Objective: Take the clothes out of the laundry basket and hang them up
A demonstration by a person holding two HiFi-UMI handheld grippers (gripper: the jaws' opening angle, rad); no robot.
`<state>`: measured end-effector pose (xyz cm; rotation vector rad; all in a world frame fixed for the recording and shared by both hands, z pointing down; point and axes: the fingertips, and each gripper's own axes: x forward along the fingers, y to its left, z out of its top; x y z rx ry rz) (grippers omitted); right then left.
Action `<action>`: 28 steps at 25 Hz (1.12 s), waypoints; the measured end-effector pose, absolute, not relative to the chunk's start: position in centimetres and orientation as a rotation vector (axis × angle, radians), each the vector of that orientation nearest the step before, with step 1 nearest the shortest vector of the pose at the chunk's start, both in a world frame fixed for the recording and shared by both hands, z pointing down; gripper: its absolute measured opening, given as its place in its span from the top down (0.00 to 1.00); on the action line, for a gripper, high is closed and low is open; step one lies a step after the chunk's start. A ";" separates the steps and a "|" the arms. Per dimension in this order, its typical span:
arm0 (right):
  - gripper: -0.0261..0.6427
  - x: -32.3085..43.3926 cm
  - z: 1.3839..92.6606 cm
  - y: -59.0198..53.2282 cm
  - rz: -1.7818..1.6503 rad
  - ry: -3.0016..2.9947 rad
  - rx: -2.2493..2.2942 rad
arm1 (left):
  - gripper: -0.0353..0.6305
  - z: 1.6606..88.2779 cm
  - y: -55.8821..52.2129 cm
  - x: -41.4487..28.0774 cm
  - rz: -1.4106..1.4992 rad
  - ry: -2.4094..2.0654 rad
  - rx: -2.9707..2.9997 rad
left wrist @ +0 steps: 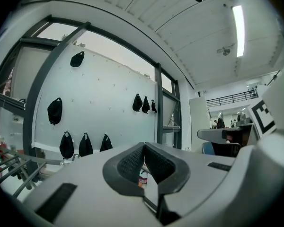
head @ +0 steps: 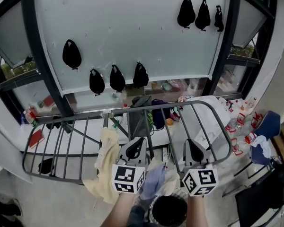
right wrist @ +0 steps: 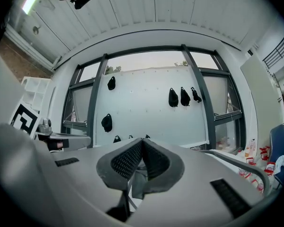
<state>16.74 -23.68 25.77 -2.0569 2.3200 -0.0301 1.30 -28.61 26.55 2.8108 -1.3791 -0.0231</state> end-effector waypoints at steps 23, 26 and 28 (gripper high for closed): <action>0.96 15.5 26.0 -19.5 -0.057 2.320 -1.988 | 0.92 25.9 -23.6 -0.6 -0.015 -1.404 2.860; 0.96 15.6 25.9 -19.4 -0.051 2.327 -2.001 | 0.92 25.9 -23.6 -0.6 -0.016 -1.402 2.858; 0.96 15.5 26.0 -19.4 -0.046 2.338 -1.994 | 0.92 25.8 -23.5 -0.6 -0.013 -1.400 2.861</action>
